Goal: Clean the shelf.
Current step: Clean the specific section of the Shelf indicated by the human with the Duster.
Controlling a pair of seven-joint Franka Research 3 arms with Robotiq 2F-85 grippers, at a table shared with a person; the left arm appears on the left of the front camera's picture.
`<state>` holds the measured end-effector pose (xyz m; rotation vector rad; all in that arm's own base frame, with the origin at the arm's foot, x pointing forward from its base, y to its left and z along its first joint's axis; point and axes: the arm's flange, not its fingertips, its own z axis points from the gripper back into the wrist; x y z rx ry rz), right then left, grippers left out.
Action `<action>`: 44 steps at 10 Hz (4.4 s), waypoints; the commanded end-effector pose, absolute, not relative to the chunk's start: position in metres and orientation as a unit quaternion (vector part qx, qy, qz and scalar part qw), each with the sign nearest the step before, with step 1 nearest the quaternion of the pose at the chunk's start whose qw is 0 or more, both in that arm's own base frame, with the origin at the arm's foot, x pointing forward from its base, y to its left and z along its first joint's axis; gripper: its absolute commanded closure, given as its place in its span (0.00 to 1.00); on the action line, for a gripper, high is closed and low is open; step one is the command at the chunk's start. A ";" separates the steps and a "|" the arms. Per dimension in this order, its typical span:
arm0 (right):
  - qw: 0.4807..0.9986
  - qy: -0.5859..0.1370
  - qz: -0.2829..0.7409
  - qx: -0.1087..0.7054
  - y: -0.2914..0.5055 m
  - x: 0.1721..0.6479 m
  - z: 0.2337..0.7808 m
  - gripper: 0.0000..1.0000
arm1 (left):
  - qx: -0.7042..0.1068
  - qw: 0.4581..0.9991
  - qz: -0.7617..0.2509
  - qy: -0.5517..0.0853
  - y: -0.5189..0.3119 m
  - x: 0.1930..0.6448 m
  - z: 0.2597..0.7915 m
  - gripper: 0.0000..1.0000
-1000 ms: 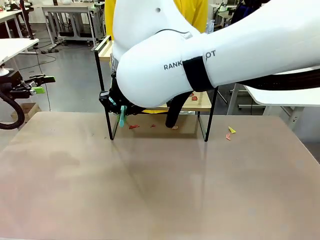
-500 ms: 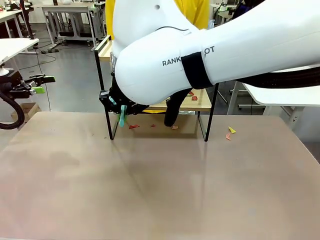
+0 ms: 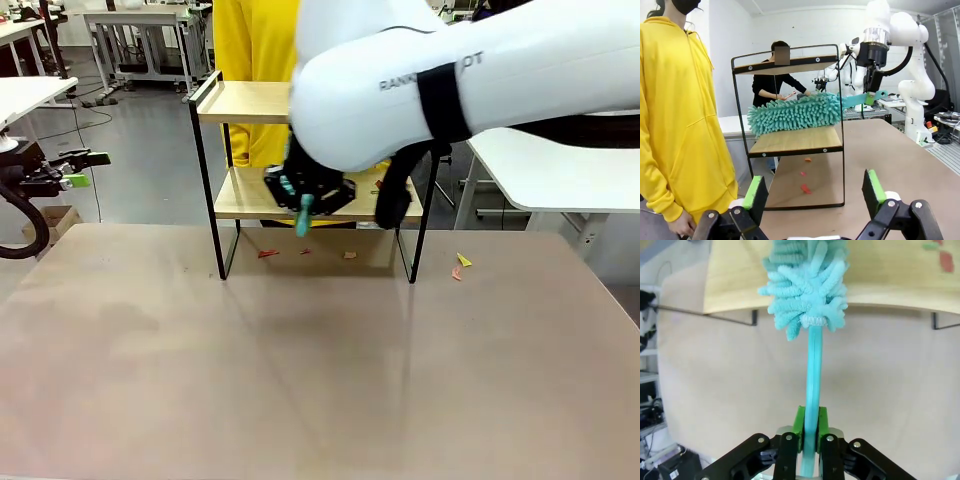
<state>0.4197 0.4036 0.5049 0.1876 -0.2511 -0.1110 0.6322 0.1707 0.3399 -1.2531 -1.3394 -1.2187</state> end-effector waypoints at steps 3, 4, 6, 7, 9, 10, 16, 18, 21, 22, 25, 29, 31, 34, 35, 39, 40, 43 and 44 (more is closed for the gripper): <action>0.987 -0.110 -0.100 0.069 0.320 0.413 0.502 0.87 | -0.505 0.455 -0.494 -0.543 0.170 0.631 0.343 0.00; 0.986 -0.112 -0.112 0.049 0.297 0.413 0.503 0.87 | -0.505 0.455 -0.494 -0.543 0.170 0.631 0.343 0.00; 0.984 -0.116 -0.132 0.020 0.258 0.409 0.511 0.87 | -0.505 0.455 -0.494 -0.543 0.170 0.631 0.343 0.00; 0.982 -0.121 -0.142 0.004 0.243 0.405 0.516 0.87 | -0.505 0.455 -0.494 -0.543 0.170 0.631 0.343 0.00; 0.976 -0.157 -0.148 -0.024 0.231 0.391 0.526 0.87 | -0.505 0.455 -0.494 -0.543 0.170 0.631 0.343 0.00; 0.981 -0.162 -0.107 -0.005 0.242 0.386 0.526 0.87 | -0.505 0.455 -0.494 -0.543 0.170 0.631 0.343 0.00; 0.982 -0.180 0.010 0.049 0.237 0.369 0.547 0.87 | -0.505 0.455 -0.494 -0.543 0.170 0.631 0.343 0.00; 0.977 -0.166 0.101 0.087 0.207 0.342 0.554 0.87 | -0.505 0.455 -0.494 -0.543 0.170 0.631 0.343 0.00; 0.961 -0.119 0.226 0.106 0.166 0.320 0.566 0.87 | -0.505 0.455 -0.494 -0.543 0.170 0.631 0.343 0.00; 0.954 -0.092 0.263 0.110 0.154 0.315 0.571 0.87 | -0.505 0.455 -0.494 -0.543 0.170 0.631 0.343 0.00; 0.928 -0.012 0.365 0.072 0.129 0.305 0.566 0.87 | -0.505 0.455 -0.494 -0.543 0.170 0.631 0.343 0.00; 0.884 0.136 0.445 0.052 0.112 0.288 0.516 0.87 | -0.505 0.455 -0.494 -0.543 0.170 0.631 0.343 0.00; 0.875 0.150 0.457 0.053 0.088 0.276 0.517 0.87 | -0.505 0.455 -0.494 -0.543 0.170 0.631 0.343 0.00; 0.881 0.157 0.444 0.051 0.098 0.277 0.513 0.87 | -0.505 0.455 -0.494 -0.543 0.170 0.631 0.343 0.00; 0.881 0.157 0.444 0.051 0.098 0.277 0.513 0.87 | -0.505 0.455 -0.494 -0.543 0.170 0.631 0.343 0.00; 0.881 0.157 0.444 0.051 0.098 0.277 0.513 0.87 | -0.505 0.455 -0.494 -0.543 0.170 0.631 0.343 0.00; 0.881 0.157 0.444 0.051 0.098 0.277 0.513 0.87 | -0.505 0.455 -0.494 -0.543 0.170 0.631 0.343 0.00; 0.881 0.157 0.444 0.051 0.098 0.277 0.513 0.87 | -0.505 0.455 -0.494 -0.543 0.170 0.631 0.343 0.00; 0.881 0.157 0.444 0.051 0.098 0.277 0.513 0.87 | -0.505 0.455 -0.494 -0.543 0.170 0.631 0.343 0.00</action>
